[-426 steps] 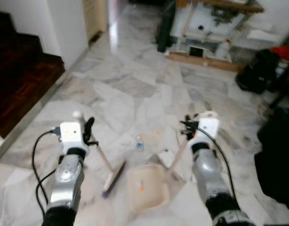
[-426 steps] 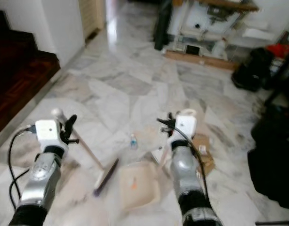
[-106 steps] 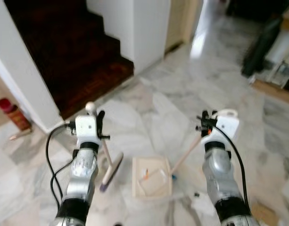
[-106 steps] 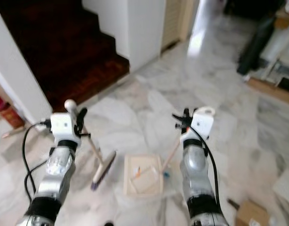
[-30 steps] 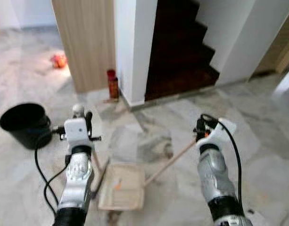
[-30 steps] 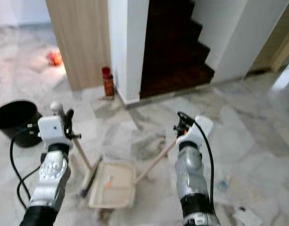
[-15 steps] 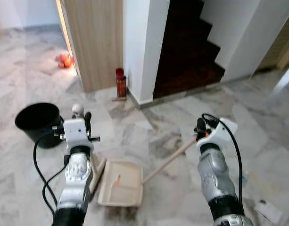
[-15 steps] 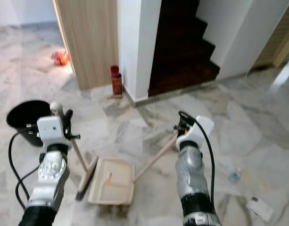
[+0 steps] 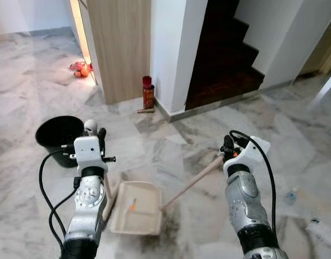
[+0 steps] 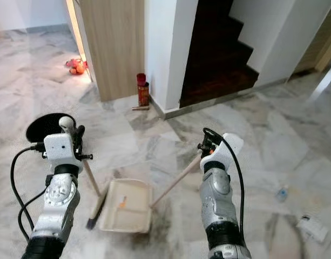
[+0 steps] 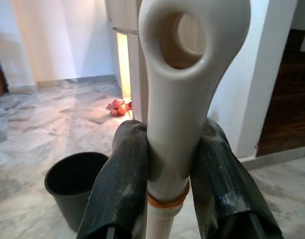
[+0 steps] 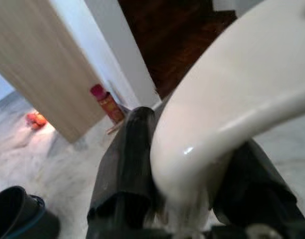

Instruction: Sweep floor

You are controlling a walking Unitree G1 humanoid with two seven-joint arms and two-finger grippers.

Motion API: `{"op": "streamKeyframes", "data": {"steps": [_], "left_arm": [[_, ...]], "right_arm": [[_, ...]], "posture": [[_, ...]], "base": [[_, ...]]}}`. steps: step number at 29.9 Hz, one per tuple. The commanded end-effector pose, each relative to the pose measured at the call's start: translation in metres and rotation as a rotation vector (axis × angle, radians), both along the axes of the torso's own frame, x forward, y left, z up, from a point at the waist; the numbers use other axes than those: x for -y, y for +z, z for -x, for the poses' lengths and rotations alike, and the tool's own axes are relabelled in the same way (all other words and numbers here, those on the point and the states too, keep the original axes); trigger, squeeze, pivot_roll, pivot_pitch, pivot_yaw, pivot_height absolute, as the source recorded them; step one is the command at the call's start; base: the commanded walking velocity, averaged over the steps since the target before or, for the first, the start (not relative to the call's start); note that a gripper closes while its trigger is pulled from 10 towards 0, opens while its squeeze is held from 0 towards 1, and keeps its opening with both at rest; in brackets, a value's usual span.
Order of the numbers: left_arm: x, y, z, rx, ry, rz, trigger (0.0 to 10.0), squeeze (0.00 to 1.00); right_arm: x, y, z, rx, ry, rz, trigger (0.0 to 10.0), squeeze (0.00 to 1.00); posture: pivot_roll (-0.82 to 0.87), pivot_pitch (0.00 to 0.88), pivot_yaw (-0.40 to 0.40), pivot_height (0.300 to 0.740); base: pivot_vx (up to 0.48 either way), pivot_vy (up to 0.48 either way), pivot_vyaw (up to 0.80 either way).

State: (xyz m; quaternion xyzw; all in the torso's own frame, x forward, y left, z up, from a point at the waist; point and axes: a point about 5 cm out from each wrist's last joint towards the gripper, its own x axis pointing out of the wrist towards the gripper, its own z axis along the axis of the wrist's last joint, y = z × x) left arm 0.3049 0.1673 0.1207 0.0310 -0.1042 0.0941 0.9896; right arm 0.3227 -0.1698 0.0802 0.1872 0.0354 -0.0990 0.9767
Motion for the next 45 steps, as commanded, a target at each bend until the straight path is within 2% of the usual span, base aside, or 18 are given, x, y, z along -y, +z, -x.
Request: {"op": "streamKeyframes", "data": {"steps": [1, 11, 29, 45], "left_arm": [[0.0020, 0.0098, -0.0020, 0.040, -0.009, -0.003, 10.0, 0.00], [-0.0001, 0.0098, -0.0004, 0.037, 0.007, -0.005, 10.0, 0.00], [0.0032, 0.0106, -0.0008, 0.025, -0.006, -0.019, 10.0, 0.00], [0.0017, 0.0095, -0.0005, 0.012, 0.002, -0.025, 10.0, 0.00]], "right_arm": [[-0.0025, 0.0172, -0.0067, 0.070, 0.007, 0.016, 10.0, 0.00], [-0.0033, 0.0158, -0.0049, 0.065, 0.014, 0.032, 10.0, 0.00], [-0.0024, 0.0147, -0.0044, 0.063, 0.014, 0.035, 10.0, 0.00], [-0.0057, 0.0138, -0.0040, 0.060, 0.039, 0.032, 10.0, 0.00]], "posture": [[0.07, 0.000, -0.058, 0.740], [0.07, 0.000, -0.062, 0.740], [0.07, 0.000, -0.057, 0.740], [0.07, 0.000, -0.052, 0.740]], "base": [[0.000, 0.368, 0.00], [0.000, 0.336, 0.22], [0.000, 0.000, 0.61], [0.060, 0.000, 0.00]]}}
